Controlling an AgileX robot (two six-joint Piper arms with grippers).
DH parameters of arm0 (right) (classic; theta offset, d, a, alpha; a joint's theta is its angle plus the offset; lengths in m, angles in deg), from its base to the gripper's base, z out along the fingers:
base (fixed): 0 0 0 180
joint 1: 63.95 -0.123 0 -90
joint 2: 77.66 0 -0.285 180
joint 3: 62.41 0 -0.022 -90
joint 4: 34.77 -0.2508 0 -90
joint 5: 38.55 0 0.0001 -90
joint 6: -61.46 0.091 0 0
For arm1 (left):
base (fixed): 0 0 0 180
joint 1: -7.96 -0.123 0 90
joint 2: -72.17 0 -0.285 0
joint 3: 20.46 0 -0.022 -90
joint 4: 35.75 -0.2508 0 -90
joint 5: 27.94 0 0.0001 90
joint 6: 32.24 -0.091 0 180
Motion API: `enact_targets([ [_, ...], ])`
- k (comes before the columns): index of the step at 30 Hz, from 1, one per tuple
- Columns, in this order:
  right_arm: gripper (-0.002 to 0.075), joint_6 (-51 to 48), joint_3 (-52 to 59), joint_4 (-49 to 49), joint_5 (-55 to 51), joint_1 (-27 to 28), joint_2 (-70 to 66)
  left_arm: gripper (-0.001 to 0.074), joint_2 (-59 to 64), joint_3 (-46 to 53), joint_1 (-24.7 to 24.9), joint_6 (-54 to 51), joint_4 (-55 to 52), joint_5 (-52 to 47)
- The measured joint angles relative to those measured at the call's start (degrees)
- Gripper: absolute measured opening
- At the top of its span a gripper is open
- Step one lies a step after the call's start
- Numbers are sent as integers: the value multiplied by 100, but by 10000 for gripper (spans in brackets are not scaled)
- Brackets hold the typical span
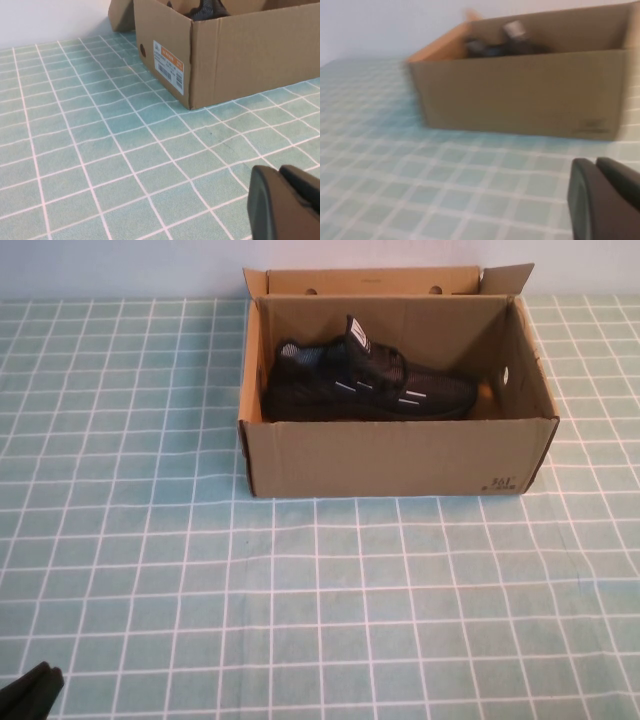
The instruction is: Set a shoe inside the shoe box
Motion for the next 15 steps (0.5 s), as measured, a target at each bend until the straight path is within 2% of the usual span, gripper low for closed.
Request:
enact_targets([
  [3,-9,-545,0,336,103,806,76,-3,0,0,0,0,0,0],
  [7,-9,-585,0,298,-328,1620,457,-4,0,0,0,0,0,0],
  [15,-9,-594,0,496,-1425,1975,893,-4,0,0,0,0,0,-28],
])
